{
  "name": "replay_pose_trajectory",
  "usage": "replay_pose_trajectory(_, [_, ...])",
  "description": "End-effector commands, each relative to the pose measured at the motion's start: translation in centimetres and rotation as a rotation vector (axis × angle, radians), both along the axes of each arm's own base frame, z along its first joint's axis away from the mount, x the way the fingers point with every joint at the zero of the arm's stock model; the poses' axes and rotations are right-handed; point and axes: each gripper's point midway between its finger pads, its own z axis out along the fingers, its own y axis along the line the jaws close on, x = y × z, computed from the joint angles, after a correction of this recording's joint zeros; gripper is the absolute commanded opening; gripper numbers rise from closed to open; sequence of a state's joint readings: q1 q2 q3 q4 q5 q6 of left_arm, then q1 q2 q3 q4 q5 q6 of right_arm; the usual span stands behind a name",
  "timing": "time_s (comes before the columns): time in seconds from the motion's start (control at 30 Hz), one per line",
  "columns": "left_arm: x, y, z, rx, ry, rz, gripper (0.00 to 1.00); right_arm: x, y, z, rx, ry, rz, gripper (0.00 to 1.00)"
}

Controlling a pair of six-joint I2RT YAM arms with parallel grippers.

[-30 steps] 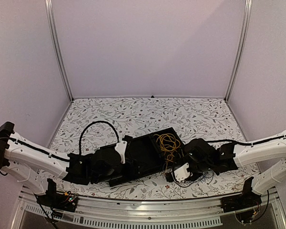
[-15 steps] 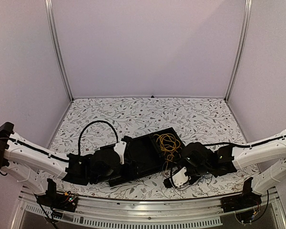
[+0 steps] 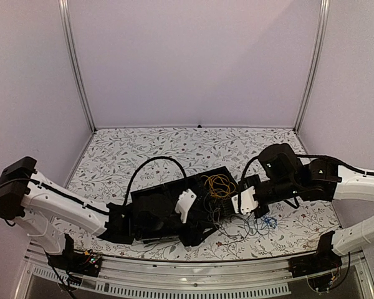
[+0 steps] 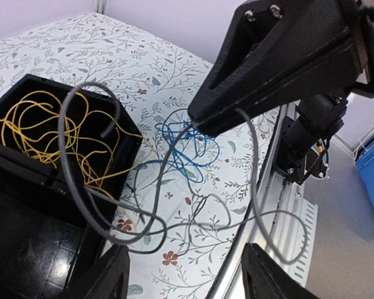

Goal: Untangle the cables

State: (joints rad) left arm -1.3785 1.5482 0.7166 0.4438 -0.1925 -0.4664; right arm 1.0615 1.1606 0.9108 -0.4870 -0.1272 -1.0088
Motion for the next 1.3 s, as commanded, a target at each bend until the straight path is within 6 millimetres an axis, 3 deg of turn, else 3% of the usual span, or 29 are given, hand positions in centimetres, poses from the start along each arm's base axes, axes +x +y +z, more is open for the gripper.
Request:
replay_pose_trajectory(0.0, [-0.7, -2.8, 1.6, -0.066, -0.036, -0.058, 0.63, -1.5, -0.9, 1.3, 0.024, 0.093, 0.012, 0.0])
replay_pose_trajectory(0.2, [-0.3, -3.8, 2.2, -0.101, -0.03, -0.038, 0.63, -2.1, -1.7, 2.5, 0.058, 0.116, 0.013, 0.0])
replay_pose_trajectory(0.53, [2.1, -1.4, 4.4, -0.232, 0.015, 0.051, 0.57, -2.8, -2.9, 2.0, 0.061, 0.112, 0.016, 0.0])
replay_pose_trajectory(0.7, [1.5, -3.6, 4.5, -0.217, 0.056, -0.062, 0.57, -2.9, -3.1, 1.7, 0.069, 0.11, 0.016, 0.0])
replay_pose_trajectory(0.87, [2.5, -4.2, 4.9, -0.236, 0.102, -0.073, 0.41, -2.9, -3.4, 1.3, 0.076, 0.104, 0.006, 0.0])
replay_pose_trajectory(1.03, [3.6, -3.9, 5.2, -0.255, 0.124, -0.043, 0.06, -2.4, -3.9, 0.3, 0.066, 0.085, -0.028, 0.0])
replay_pose_trajectory(1.1, [3.5, -4.0, 5.0, -0.239, 0.13, -0.044, 0.0, -2.2, -4.1, -0.2, 0.066, 0.086, -0.041, 0.0])
replay_pose_trajectory(1.13, [3.5, -4.0, 5.1, -0.235, 0.131, -0.045, 0.0, -2.1, -4.2, -0.4, 0.067, 0.086, -0.048, 0.02])
replay_pose_trajectory(1.17, [3.5, -3.9, 5.3, -0.234, 0.13, -0.043, 0.0, -2.0, -4.3, -0.8, 0.068, 0.096, -0.063, 0.12])
replay_pose_trajectory(1.23, [3.4, -3.2, 6.4, -0.251, 0.119, -0.029, 0.0, -2.4, -4.5, -2.3, 0.057, 0.136, -0.067, 0.39])
replay_pose_trajectory(1.27, [3.8, -2.6, 7.2, -0.266, 0.105, 0.007, 0.0, -2.9, -4.6, -3.6, 0.036, 0.166, -0.061, 0.48])
